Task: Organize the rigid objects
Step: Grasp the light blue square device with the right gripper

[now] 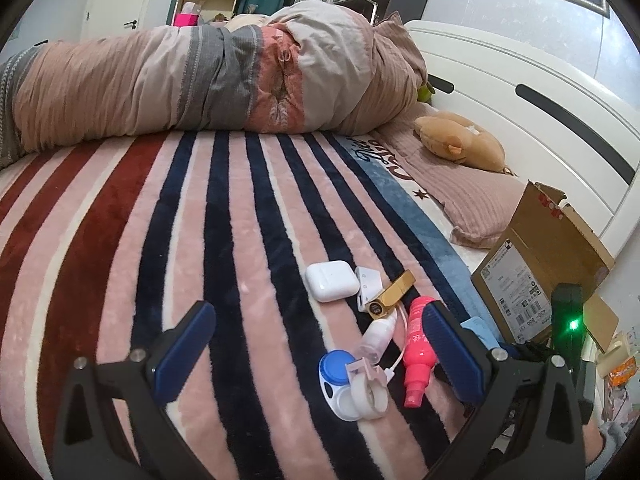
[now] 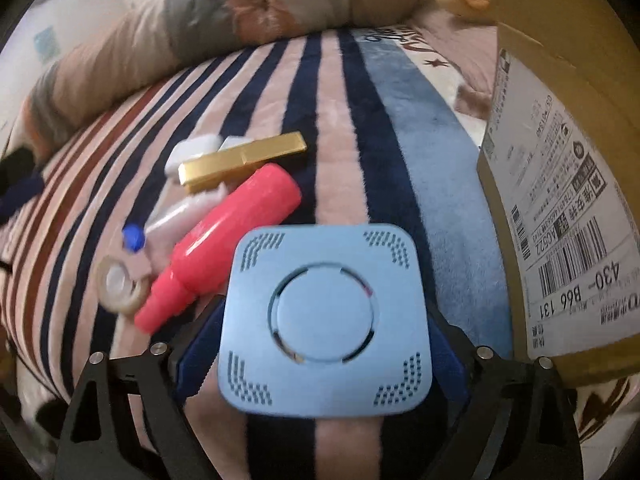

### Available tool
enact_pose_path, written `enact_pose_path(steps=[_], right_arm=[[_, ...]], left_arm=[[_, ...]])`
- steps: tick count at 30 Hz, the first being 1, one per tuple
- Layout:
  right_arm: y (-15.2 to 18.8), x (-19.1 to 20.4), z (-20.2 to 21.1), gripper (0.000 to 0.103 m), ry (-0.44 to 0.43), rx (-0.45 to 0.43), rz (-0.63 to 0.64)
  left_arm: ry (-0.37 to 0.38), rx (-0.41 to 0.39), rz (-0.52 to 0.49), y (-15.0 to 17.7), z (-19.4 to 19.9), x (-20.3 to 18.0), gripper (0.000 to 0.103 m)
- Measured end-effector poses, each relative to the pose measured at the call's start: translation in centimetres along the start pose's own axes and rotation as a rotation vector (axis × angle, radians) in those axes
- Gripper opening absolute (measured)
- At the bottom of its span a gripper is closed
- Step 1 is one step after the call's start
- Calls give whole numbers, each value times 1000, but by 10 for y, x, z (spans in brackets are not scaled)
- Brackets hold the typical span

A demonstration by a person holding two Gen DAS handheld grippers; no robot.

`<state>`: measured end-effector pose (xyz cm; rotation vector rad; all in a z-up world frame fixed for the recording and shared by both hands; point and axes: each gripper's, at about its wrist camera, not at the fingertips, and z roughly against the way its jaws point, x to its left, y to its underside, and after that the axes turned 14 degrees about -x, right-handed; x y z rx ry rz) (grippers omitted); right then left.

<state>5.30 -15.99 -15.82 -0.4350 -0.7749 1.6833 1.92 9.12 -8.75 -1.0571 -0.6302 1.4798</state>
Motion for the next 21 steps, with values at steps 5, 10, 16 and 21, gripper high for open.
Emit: enact_pose_path(steps=[5,10,16,21], right_arm=[[-1,5,-1,89,3,25,45],[0,22,18,78,-30,-39,159],[-5,41,55,78,-120,-164,232],[-32,60,111,78,-304,-335,297]], left_arm=[[44,19,0,4,-5,1,102],[145,38,18,7,-7,-5,102],[334,30,39,-2,6,-25,102],[489,23,47,-28,22,-60,102]])
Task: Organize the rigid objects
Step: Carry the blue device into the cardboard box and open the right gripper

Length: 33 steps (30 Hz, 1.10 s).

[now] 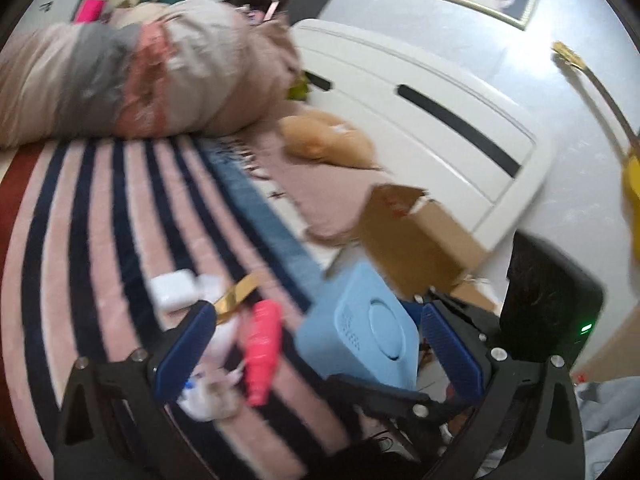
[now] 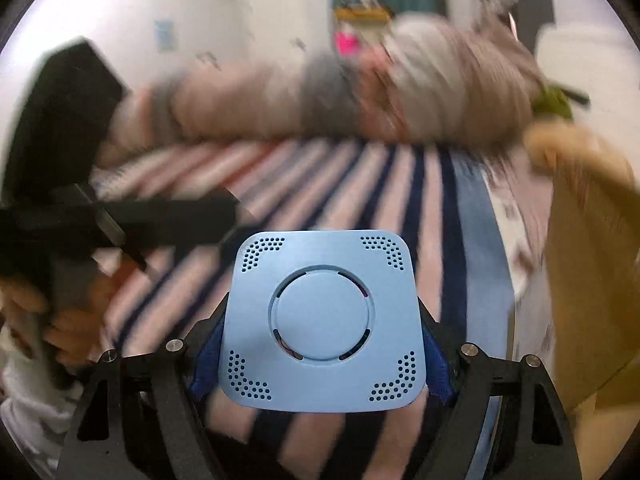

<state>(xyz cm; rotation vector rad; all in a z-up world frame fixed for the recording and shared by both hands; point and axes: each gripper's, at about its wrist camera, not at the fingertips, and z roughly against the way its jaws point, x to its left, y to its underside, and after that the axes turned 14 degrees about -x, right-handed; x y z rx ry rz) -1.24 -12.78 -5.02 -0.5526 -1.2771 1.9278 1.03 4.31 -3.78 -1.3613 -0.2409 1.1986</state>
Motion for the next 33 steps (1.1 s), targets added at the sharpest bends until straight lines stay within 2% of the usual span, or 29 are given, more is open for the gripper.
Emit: enact_pose_path(steps=[2,5,7,8,10,13,20,26,31,33], right_arm=[[-20,3,18,78,-42,-108,23],[-37,-5,33,78,-55,-194,33],[-42,-11,46,78,-77,-235,20],[-45,-18,54,78,-81,-254,16],[-48,-32,64,78,-60,-278,16],[-52,-58,81,78,-18,-299,10],[-43,-135,116,78,104,-267,-82],[-16,-190,128,78,163,-146,-180],[-5,-204,122,78,189,-77,-176],[-5,-203,113,78,212,-50,-155]], left_arm=[[43,-4,-1,-11,-1,-16,99],[100,-12,1,-28,-5,-38,83],[109,-10,-12,-36,-11,-52,67],[114,-5,-21,-40,-16,-61,63],[128,10,-39,-49,-29,-77,44],[125,48,-94,-57,-58,-105,37],[136,184,-236,-52,-144,-171,34],[143,310,-247,-32,-202,-185,33],[145,365,-240,-20,-216,-185,34],[120,366,-253,-17,-218,-186,38]])
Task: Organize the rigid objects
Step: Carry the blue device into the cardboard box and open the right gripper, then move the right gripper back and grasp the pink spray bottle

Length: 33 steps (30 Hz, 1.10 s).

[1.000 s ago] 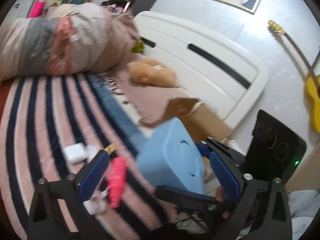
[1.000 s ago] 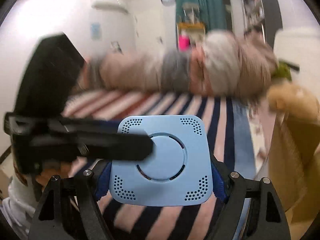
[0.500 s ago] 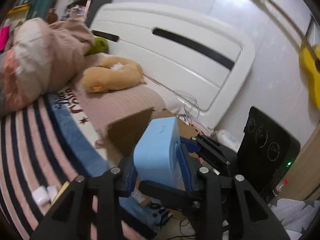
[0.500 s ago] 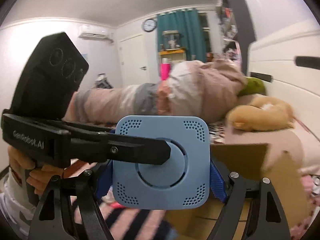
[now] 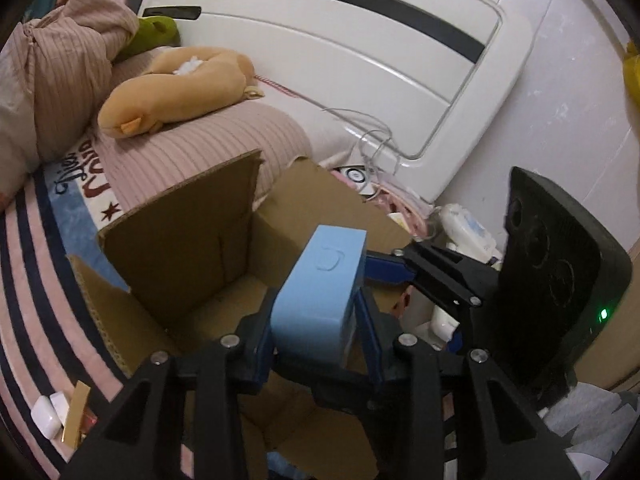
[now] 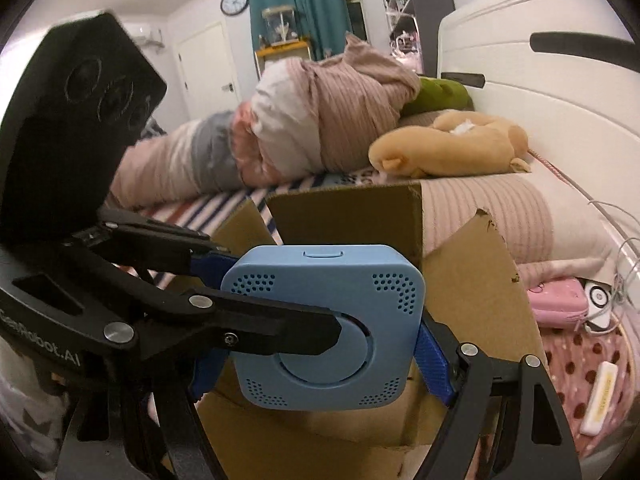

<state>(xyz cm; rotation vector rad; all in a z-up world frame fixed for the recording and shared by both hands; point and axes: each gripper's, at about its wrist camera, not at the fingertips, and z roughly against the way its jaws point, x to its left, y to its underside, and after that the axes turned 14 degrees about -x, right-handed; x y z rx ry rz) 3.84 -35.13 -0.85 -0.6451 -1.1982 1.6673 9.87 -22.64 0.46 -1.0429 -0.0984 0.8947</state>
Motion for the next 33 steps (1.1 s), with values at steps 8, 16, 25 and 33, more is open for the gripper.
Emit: enact_pose_path(steps=[8,16,25,33], right_arm=[[-2,15,2,82,58,-12,59],[-21,59,11,83,-56,-86,91],[-16,173,-35,82,-346,8,125],[54,209,-122,82,-309,299,87]], left_arm=[[-63,-109,-7,-1,47,11,74],[-281,-262,78,32,146,65,81],[-526,-370,217,107,235,152,81],[-508,-354,309,171,235,211,81]])
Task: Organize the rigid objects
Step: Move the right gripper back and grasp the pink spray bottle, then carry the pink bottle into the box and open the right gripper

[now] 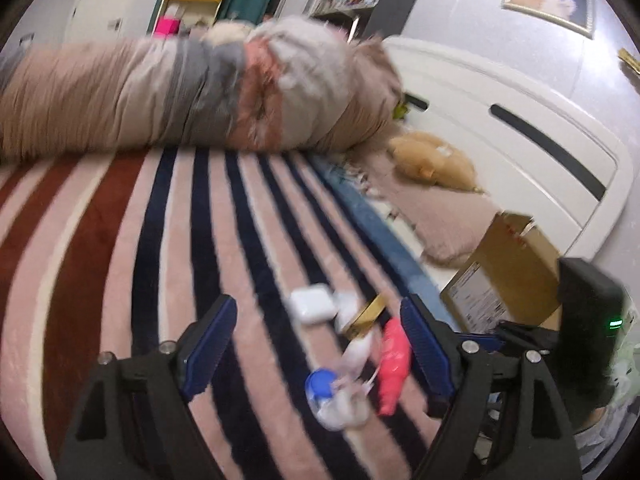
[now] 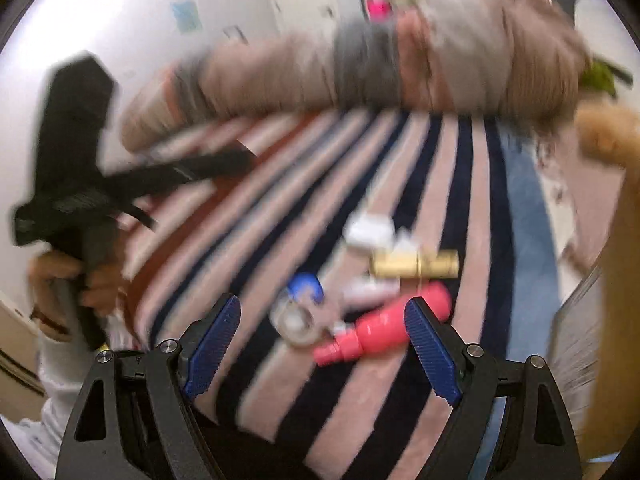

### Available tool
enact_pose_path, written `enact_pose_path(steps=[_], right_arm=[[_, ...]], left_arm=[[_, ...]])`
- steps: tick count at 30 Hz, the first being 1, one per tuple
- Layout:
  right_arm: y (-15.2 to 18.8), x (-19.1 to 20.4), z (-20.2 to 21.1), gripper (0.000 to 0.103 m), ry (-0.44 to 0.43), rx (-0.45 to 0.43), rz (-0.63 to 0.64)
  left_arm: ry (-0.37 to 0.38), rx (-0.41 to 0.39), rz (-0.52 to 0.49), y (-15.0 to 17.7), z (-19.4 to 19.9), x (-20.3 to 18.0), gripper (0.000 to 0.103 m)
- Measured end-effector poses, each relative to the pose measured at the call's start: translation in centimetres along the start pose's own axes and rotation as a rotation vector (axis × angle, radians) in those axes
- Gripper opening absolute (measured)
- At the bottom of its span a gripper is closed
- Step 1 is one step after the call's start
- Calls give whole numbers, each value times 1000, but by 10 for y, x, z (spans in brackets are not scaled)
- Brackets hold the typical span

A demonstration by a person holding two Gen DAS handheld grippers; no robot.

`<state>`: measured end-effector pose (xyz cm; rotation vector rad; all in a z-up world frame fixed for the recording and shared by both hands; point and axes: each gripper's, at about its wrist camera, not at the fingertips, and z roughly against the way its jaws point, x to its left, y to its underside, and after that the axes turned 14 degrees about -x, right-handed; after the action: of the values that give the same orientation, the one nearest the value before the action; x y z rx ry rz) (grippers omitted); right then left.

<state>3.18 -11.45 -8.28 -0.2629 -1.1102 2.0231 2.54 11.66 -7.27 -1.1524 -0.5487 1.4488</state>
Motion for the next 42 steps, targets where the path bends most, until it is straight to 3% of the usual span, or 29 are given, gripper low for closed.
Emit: enact_pose_path(steps=[3,6,11,15,17,20,24,26,29,31,34,37,42], right_arm=[[21,-18,-29,82,77,69,-71],[27,-30,-42,82,144,85,-96],[30,-42,-40,82,219,96,-74],[28,-50,-26,82,328,88,-11],[29,-54,-23,82,327,95,-19],[31,-57,-26,80,250,93,-85],[34,-57,-38,64,253,86,-102],[33,-63,-38,61,238,65,-157],[30,-67,-40,41,226,57,-188],[29,-64,-37,31,263,79,-122],[31,-63,-33,31,378,93,-13],[32,-73,-40,31,332,95,-77],[28,-67,-44,27,334,76,-22]], left_arm=[[-34,0,-13,8,-2,4,81],[-8,10,21,13,-10,7,81],[2,49,0,18,-26,2,81],[23,48,30,18,-30,4,81],[35,41,44,16,-29,4,81],[25,37,39,16,-27,2,81],[50,36,55,17,-26,5,81],[68,40,75,18,-26,7,81],[62,43,75,19,-26,9,81],[67,47,85,20,-26,9,81],[69,49,83,19,-27,6,81],[88,56,89,20,-30,5,81],[161,69,120,20,-32,3,81]])
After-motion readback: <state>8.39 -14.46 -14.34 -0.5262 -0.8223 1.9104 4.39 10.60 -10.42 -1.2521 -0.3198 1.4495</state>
